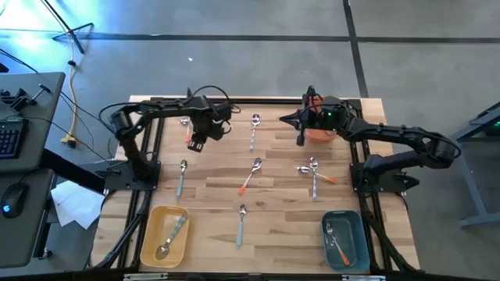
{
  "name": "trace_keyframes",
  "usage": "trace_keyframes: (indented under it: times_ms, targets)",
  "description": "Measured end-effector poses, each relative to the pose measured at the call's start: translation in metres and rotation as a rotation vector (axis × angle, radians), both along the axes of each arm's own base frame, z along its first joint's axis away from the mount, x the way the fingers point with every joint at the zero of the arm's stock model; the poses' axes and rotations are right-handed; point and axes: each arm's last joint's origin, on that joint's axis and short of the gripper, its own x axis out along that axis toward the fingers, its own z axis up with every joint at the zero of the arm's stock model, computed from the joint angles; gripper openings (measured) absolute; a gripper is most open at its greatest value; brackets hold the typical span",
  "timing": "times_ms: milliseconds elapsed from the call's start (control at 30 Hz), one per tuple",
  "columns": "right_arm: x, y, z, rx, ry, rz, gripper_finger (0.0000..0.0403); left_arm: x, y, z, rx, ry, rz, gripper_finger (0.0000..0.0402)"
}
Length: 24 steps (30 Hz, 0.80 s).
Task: Sort silverware by color (type)
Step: Put the top left blue spoon into the orange bin
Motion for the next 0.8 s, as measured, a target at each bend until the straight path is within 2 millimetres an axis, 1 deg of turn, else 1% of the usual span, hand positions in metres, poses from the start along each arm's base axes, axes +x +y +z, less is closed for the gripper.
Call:
trace_keyframes:
  times_ms: [133,300,567,667,800]
  targets:
    - [-0.002,0.001,0.002,-0.004,0.0,0.0,0.0,0.006,0.009,-0.021,0.064,0.068,-0.025,0.0145]
    - [-0.002,0.001,0.001,-0.004,0.005,0.001,0.0,0.01,0.017,-0.031,0.118,0.067,-0.027,0.0158]
    - [-0.002,0.001,0.001,0.009,0.008,-0.001,0.0,0.012,0.019,-0.043,0.113,0.101,-0.046,0.015]
    - [-0.002,0.001,0.0,0.027,0.008,-0.005,0.0,0.014,0.02,-0.053,0.115,0.123,-0.05,0.0142]
    - [-0.002,0.002,0.0,0.053,0.007,-0.008,0.0,0.015,0.02,-0.061,0.121,0.162,-0.062,0.0125]
